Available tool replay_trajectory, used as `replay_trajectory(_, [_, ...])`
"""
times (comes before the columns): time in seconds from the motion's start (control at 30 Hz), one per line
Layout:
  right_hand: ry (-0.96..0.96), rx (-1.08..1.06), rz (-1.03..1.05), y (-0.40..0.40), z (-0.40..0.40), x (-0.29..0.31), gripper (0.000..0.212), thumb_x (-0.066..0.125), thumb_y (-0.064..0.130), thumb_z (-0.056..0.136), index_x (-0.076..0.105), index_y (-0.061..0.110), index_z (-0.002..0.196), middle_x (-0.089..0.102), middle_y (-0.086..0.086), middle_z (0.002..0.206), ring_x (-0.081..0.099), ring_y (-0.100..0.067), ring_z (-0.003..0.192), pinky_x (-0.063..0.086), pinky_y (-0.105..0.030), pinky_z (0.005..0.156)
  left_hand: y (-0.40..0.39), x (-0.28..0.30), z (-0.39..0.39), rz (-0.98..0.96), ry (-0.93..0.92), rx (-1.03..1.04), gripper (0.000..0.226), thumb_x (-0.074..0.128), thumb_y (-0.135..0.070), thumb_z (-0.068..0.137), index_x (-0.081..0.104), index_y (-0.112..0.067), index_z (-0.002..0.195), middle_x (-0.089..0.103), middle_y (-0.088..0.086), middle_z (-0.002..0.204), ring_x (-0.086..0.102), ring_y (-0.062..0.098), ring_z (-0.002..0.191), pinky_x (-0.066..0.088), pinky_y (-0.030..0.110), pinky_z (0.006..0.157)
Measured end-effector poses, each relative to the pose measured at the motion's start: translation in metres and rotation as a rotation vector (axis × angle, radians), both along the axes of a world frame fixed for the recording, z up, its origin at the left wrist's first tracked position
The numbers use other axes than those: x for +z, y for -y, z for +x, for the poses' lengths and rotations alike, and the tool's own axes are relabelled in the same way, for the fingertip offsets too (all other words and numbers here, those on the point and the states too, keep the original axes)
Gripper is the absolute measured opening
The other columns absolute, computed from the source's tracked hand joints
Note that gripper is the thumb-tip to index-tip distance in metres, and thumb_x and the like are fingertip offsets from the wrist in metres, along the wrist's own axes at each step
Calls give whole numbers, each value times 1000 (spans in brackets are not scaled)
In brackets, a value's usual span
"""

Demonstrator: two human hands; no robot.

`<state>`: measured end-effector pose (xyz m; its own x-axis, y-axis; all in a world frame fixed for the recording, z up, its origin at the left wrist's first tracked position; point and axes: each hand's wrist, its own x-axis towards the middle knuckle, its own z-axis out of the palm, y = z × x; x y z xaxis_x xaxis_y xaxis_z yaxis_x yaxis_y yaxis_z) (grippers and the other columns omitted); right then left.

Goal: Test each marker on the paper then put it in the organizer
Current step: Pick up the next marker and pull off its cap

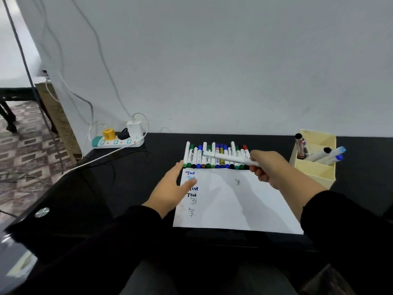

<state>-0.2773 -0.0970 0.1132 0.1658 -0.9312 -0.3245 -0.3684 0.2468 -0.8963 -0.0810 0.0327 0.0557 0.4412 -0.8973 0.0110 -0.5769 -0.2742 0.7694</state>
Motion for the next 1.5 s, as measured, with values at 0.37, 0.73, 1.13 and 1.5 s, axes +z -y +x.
replay_trajectory(0.37, [217, 156, 34, -11, 6, 4, 18, 45, 12, 89, 52, 7, 73, 47, -8, 55, 30, -13, 45, 22, -17, 36, 0, 16, -16, -228, 97, 25, 35, 57, -26, 93, 56, -23, 127, 53, -5, 102, 55, 4, 81, 40, 6, 58])
replay_trajectory(0.73, [587, 111, 289, -42, 50, -26, 20, 66, 28, 87, 57, 13, 77, 47, -1, 48, 33, -8, 36, 22, -15, 32, -4, 21, -11, -147, -8, 9, 14, 69, -27, 84, 66, -23, 97, 63, -3, 76, 53, 10, 61, 39, 18, 54])
replay_trajectory(1.13, [555, 142, 132, -50, 62, -35, 26, 54, 12, 92, 53, 8, 66, 42, -3, 45, 29, -6, 32, 20, -15, 35, -9, 32, -3, 16, -254, -159, 18, 61, -28, 90, 69, -12, 89, 66, -2, 70, 61, 2, 57, 50, 14, 59])
replay_trajectory(1.5, [365, 109, 24, -54, 65, -64, 18, 72, 28, 83, 62, 15, 77, 54, -3, 61, 42, -10, 50, 35, -19, 44, -31, -33, 34, 84, 132, 124, 17, 60, -35, 88, 67, -27, 101, 65, -6, 106, 57, 10, 100, 41, 22, 76])
